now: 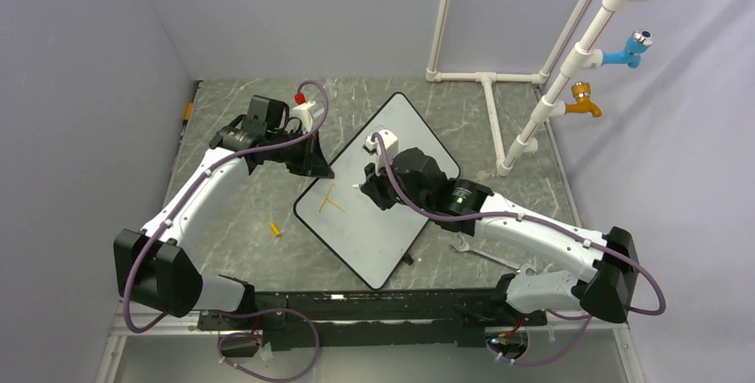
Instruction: Write a sentence on the whiteboard
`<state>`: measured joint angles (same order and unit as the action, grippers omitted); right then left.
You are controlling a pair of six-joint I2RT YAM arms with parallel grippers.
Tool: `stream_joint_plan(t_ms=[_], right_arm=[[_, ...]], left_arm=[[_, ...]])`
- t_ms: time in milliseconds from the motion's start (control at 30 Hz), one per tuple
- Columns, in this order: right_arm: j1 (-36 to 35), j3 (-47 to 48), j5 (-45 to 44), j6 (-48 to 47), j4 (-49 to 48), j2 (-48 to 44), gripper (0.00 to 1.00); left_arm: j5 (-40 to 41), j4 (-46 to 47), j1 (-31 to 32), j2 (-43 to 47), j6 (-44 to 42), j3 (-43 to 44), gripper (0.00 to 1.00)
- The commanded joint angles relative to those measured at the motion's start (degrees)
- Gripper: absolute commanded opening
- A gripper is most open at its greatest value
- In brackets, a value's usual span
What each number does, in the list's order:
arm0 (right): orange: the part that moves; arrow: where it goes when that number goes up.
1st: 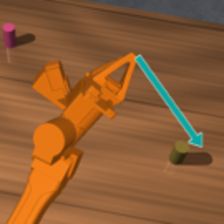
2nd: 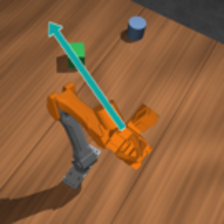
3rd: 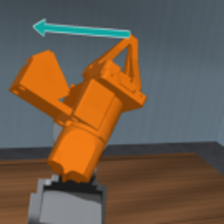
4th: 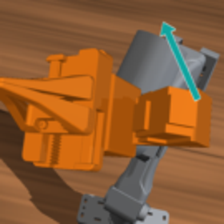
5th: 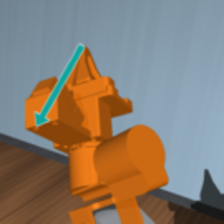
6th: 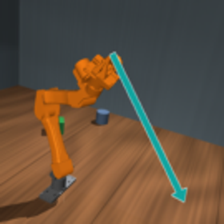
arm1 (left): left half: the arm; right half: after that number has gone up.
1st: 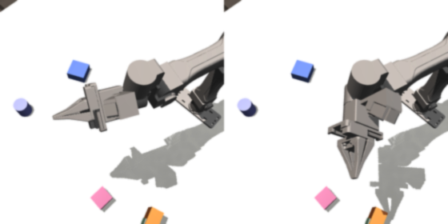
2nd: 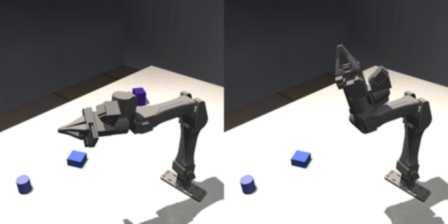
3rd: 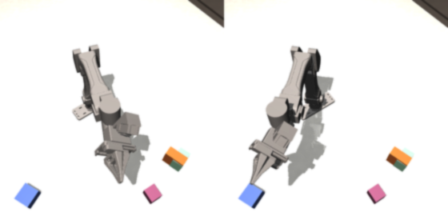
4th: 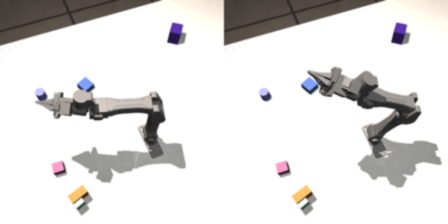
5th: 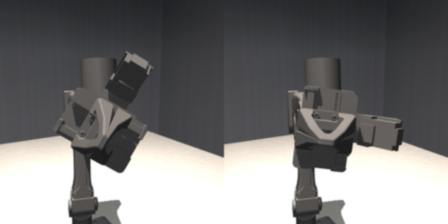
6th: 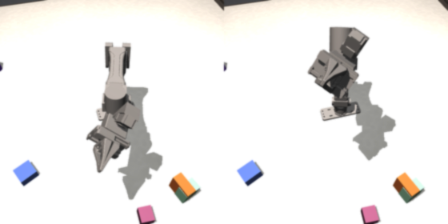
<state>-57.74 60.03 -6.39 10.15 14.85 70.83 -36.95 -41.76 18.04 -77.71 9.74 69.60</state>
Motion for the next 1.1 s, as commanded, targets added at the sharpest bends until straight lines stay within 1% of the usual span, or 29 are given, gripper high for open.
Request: stream_joint_plan(t_ms=[0, 533, 1067], right_arm=[[0.6, 2.8, -1.4, 0.5, -3.5, 1.0, 0.00], [1.5, 4.7, -0.2, 0.0, -4.9, 4.6, 0.00], [1.4, 2.4, 5.4, 0.5, -5.4, 5.3, 0.00]], left_arm=[[8.7, 1.9, -0.1, 2.2, -6.1, 0.4, 0.00], [8.5, 2.1, 0.0, 2.6, -6.0, 0.3, 0.00], [8.9, 2.0, 0.1, 2.6, -6.0, 0.3, 0.00]])
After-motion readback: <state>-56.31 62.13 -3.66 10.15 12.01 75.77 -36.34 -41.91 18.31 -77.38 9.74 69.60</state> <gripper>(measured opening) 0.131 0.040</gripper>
